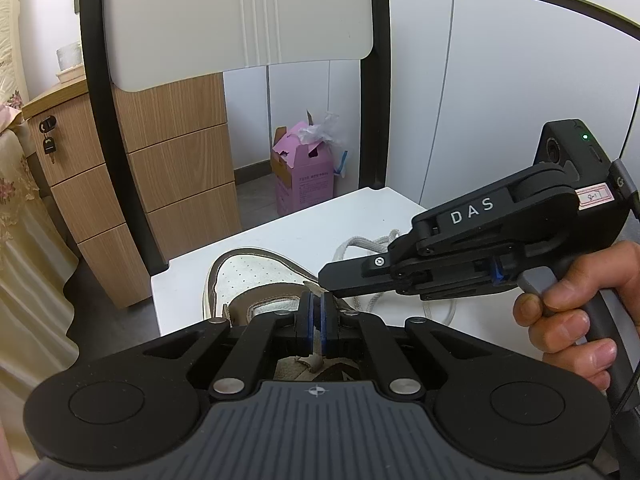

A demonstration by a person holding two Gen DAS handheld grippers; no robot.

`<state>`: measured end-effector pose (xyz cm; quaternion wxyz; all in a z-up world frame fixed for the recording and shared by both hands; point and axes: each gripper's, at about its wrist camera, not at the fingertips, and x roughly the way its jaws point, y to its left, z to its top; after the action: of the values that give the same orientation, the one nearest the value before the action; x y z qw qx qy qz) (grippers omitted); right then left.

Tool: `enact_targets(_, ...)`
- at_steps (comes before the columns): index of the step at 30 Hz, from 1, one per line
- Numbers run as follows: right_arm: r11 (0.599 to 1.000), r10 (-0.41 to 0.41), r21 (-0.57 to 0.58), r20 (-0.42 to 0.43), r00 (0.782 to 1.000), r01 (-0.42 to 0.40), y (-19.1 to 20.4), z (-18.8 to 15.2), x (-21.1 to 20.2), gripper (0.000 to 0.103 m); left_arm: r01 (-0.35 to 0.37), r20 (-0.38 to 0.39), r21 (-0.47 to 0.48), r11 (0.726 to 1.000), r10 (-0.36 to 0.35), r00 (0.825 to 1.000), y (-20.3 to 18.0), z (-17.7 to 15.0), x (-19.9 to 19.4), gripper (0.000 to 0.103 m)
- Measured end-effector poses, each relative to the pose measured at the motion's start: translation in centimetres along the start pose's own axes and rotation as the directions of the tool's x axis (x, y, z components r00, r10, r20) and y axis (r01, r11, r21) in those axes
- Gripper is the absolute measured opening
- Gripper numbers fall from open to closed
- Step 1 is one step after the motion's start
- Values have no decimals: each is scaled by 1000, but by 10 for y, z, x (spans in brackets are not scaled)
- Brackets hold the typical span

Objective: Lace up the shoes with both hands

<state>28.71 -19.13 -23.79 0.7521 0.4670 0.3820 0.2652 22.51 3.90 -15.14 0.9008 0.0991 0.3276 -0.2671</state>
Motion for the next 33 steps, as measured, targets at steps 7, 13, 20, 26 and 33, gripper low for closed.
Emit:
enact_targets(7, 1000, 13, 24, -15, 1000, -13, -3, -1, -4, 7, 2, 2, 1, 1000, -2, 1000, 0, 0, 1, 4)
enact_targets(13, 998, 16, 66, -15, 1000, -15, -9, -1, -9, 24, 2, 3, 0, 1000, -2, 1000, 0, 0, 0, 4)
enact_targets(20, 994, 19, 105, 33, 999, -23, -13, 3, -13, 34, 0, 4, 3, 1000, 0, 1000, -1, 0, -1, 4)
enact_targets(26, 995, -2, 103, 64, 998, -5, -16, 6, -7, 11, 0, 3, 6, 1000, 0, 1000, -2, 0, -1, 4)
enact_targets(33, 996, 10, 83, 31, 999, -13, -12, 2, -2, 4, -5, 3, 6, 1000, 5, 1000, -3, 0, 0, 4)
